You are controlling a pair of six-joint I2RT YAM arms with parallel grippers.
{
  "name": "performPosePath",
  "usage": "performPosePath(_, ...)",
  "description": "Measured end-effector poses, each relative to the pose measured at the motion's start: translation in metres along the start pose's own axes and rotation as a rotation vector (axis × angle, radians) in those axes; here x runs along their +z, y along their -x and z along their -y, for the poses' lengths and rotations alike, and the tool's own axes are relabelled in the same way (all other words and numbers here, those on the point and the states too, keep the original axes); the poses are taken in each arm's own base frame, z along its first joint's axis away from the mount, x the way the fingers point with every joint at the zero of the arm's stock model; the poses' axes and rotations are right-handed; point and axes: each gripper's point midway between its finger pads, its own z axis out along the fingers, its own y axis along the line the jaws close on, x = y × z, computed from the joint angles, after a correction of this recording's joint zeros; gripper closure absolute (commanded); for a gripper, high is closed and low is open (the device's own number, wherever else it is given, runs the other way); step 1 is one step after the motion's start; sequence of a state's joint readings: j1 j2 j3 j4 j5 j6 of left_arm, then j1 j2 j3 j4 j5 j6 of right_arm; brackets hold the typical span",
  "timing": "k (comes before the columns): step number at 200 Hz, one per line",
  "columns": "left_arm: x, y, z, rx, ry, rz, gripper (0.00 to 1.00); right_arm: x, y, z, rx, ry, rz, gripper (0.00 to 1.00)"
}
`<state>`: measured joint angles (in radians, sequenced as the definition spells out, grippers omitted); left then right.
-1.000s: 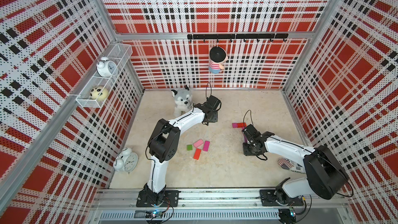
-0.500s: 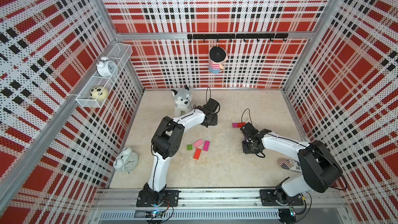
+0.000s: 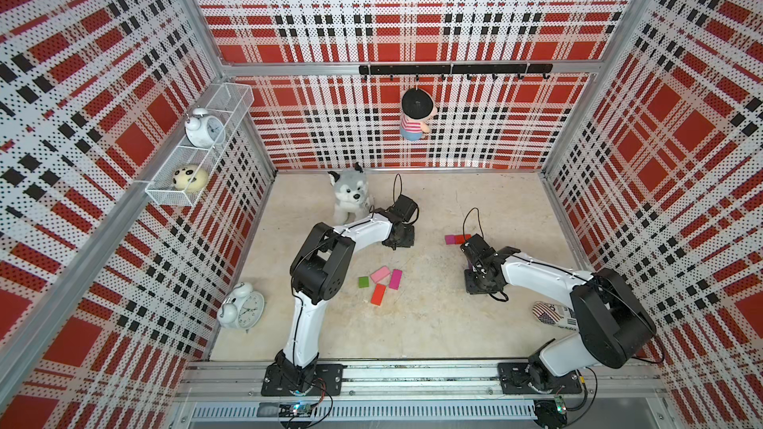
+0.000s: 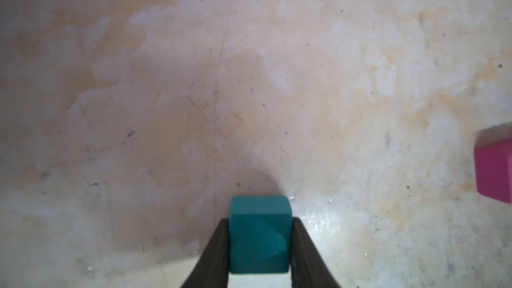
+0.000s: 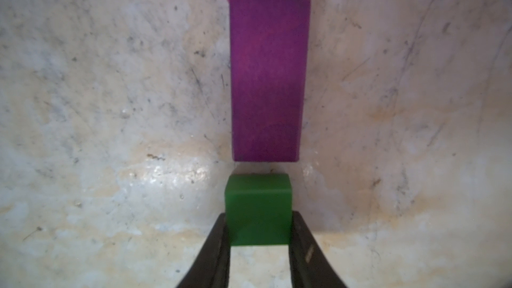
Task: Assemble the number 7 with building blocks
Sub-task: Place the building block at the center of the board.
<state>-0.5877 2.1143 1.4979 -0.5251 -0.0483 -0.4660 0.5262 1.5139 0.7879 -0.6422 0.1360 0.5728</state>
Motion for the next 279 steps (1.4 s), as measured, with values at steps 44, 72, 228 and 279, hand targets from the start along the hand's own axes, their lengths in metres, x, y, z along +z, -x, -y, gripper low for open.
performPosePath(44, 0.0, 0.0, -0.001, -0.003, -0.007, 0.008, 0.55, 0.0, -0.001, 0.001, 0.014, -0.003, -0.006, 0.43)
performPosePath(72, -0.001, 0.0, -0.001, -0.003, -0.011, 0.011, 0.46, -0.001, 0.0, 0.002, 0.019, -0.005, -0.008, 0.39)
performPosePath(228, -0.036, -0.001, -0.017, -0.074, 0.023, 0.092, 0.02, -0.017, 0.02, 0.002, 0.028, 0.002, 0.039, 0.53)
performPosePath(279, -0.041, 0.008, -0.009, -0.095, -0.03, 0.135, 0.02, -0.007, 0.014, 0.004, 0.027, -0.003, 0.003, 0.57)
